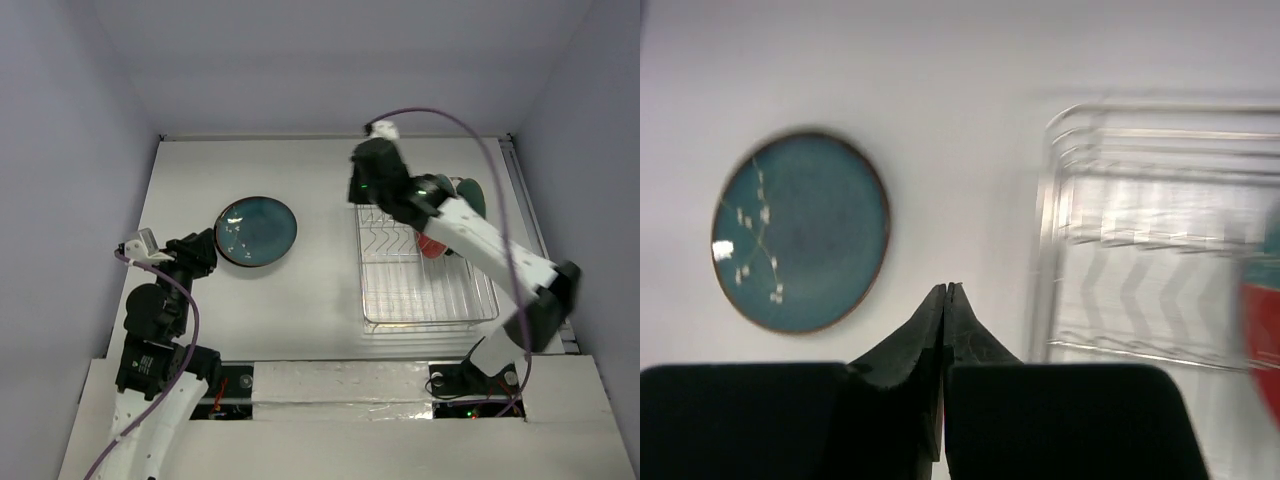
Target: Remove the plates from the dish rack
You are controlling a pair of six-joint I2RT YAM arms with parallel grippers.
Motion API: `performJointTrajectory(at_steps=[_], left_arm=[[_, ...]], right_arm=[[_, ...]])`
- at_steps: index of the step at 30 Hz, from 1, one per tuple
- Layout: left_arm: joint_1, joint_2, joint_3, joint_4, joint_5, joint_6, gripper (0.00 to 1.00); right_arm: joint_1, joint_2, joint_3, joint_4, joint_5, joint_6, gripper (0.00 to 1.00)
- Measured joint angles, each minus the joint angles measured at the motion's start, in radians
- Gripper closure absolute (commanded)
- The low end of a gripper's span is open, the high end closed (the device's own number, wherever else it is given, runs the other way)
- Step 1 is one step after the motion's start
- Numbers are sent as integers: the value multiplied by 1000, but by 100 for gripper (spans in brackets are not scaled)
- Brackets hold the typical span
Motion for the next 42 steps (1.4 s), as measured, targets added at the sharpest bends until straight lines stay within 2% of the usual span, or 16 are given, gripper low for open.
performJointTrajectory(at_steps=[3,6,7,9,15,19,22,25,28,31,32,34,36,42], left_arm=[[0,-8,0,0,0,0,62],[0,-21,0,0,0,0,62],[0,-25,0,1,0,0,62],[0,-27,0,2,0,0,62],[0,-27,0,3,0,0,62],[0,-27,0,3,0,0,62],[0,-27,0,4,0,0,62],[0,-27,0,4,0,0,62],[0,-27,0,4,0,0,62],[0,-27,0,4,0,0,62],[0,-27,0,4,0,0,62],[0,-27,0,4,0,0,62],[0,-27,0,4,0,0,62],[9,-27,0,6,0,1,62]], right_arm=[[-100,-262,-127,5,60,-16,97],[-227,-447,-247,-15,136,-31,56],[-262,-487,-280,-38,145,-40,38],[-320,-531,-323,-82,146,-68,32],[-417,-458,-357,-153,138,-129,34],[-453,-380,-375,-163,125,-163,45],[-469,-331,-376,-167,120,-182,49],[-475,-294,-375,-172,119,-203,65],[-475,-270,-365,-184,121,-217,71],[-475,-258,-342,-206,122,-235,82],[-475,-253,-333,-213,124,-239,91],[-475,-245,-319,-233,125,-264,97],[-475,-239,-305,-247,124,-277,100],[-474,-231,-237,-319,119,-293,100]])
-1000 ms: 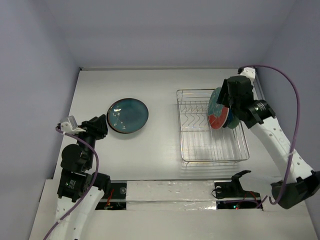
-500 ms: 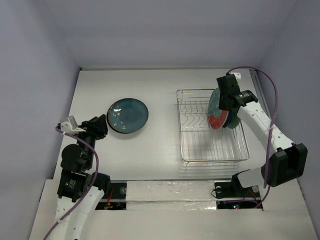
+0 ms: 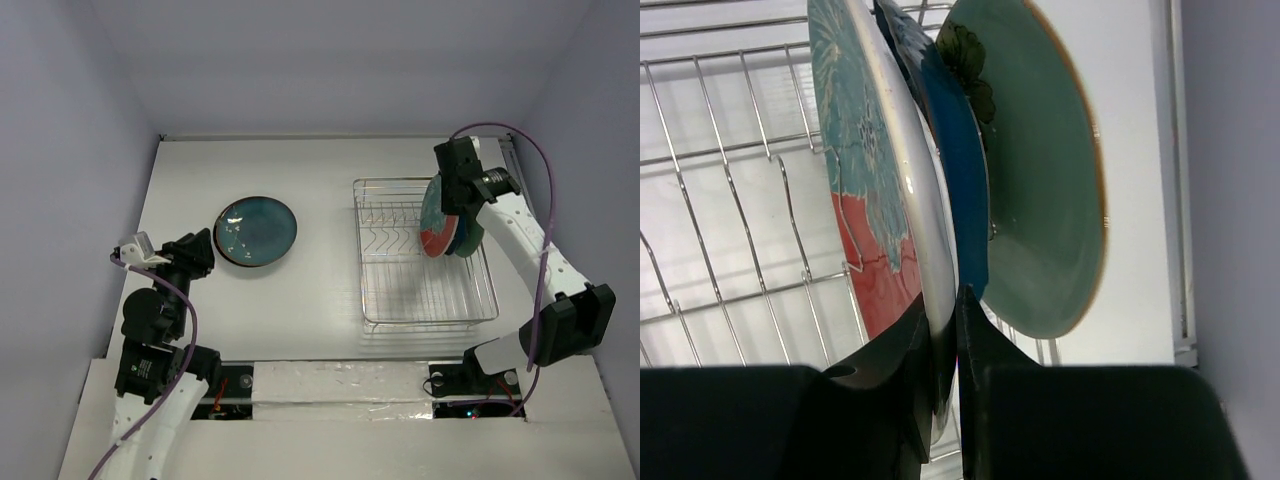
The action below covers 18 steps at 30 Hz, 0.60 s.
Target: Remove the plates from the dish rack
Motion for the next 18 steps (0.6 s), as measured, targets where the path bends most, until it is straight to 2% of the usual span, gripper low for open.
performJointTrajectory(at_steps=[6,12,18], left_arm=[[7,0,0,2,0,0,62],[6,1,0,2,0,0,62],[7,4,0,2,0,0,62]], right_arm=[[-2,-14,78,-51,1,-22,100],[-11,-99,106,-66,-39,-26,100],[-14,-178,150,-5,-225,71,100]])
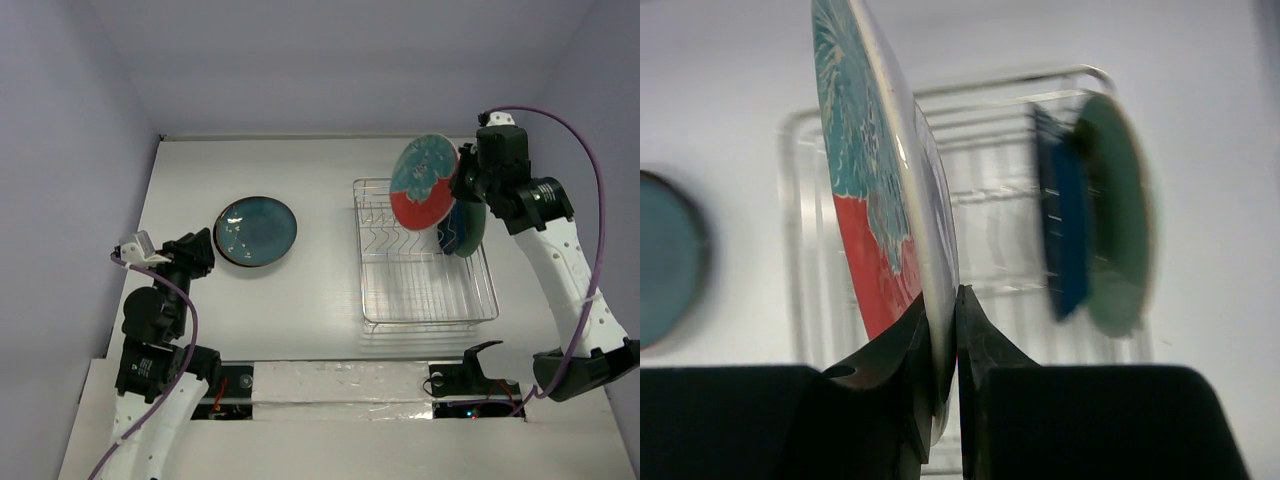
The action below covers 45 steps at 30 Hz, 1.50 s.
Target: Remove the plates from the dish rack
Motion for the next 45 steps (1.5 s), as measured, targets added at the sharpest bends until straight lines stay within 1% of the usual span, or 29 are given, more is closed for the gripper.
performJointTrajectory(at_steps=[4,7,11,14,18,24,28,33,40,45], left_arm=[[0,14,0,1,0,0,62],[6,23,0,1,0,0,62],[11,31,0,0,0,0,62],[11,34,0,1,0,0,62],[11,41,0,1,0,0,62],[11,43,0,0,0,0,62],[11,43,0,1,0,0,62],[11,43,0,1,0,0,62],[11,43,0,1,0,0,62],[11,43,0,1,0,0,62]], right_arm=[[40,-25,-45,151,-150,112,100],[110,-2,-92,267,-184,192,100],[236,128,-108,428,-219,304,100],[311,274,-107,575,-266,396,100],[380,447,-105,711,-286,493,100],[449,631,-103,810,-296,604,100],[467,703,-104,872,-307,665,100],[481,757,-104,959,-314,728,100],[493,789,-104,1025,-322,779,100],[499,822,-105,1051,-333,805,93]])
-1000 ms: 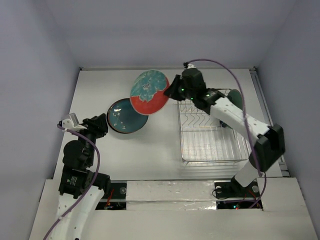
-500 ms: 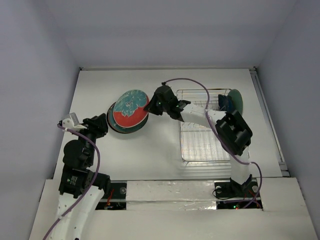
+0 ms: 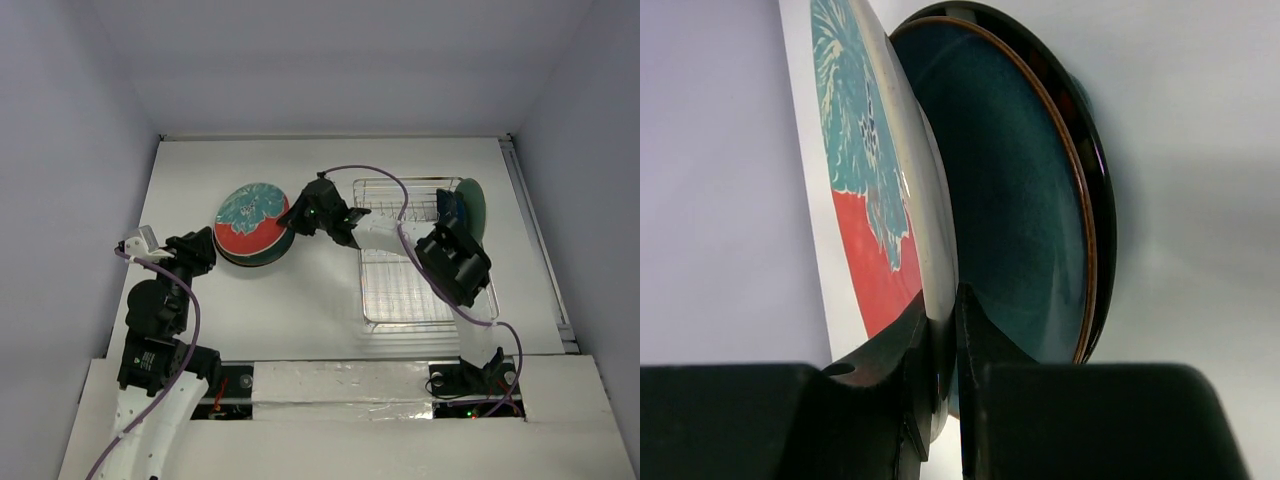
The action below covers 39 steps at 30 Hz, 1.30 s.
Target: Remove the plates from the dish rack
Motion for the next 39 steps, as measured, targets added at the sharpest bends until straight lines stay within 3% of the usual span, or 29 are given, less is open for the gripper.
performJointTrajectory(at_steps=[3,4,5,8,13,20,26,34,37,38,39], left_arm=[[0,0,0,0,0,0,62],[0,0,0,0,0,0,62],[0,0,0,0,0,0,62],[0,0,0,0,0,0,62],[0,0,0,0,0,0,62],[0,0,0,0,0,0,62],[0,0,0,0,0,0,62],[0,0,0,0,0,0,62],[0,0,0,0,0,0,62],[0,0,0,0,0,0,62],[0,0,0,0,0,0,62]], right_arm=[[2,4,-3,14,-6,5,84],[4,4,-3,16,-6,5,80],[6,4,-3,18,-6,5,69],[15,4,1,10,-7,-12,58],[41,10,71,-156,2,-103,44],[76,23,215,-397,59,-239,17],[85,31,251,-523,107,-331,5],[85,32,248,-567,171,-401,3],[85,-34,181,-588,238,-427,20],[85,-73,151,-599,261,-433,42],[83,-119,121,-613,281,-445,56]])
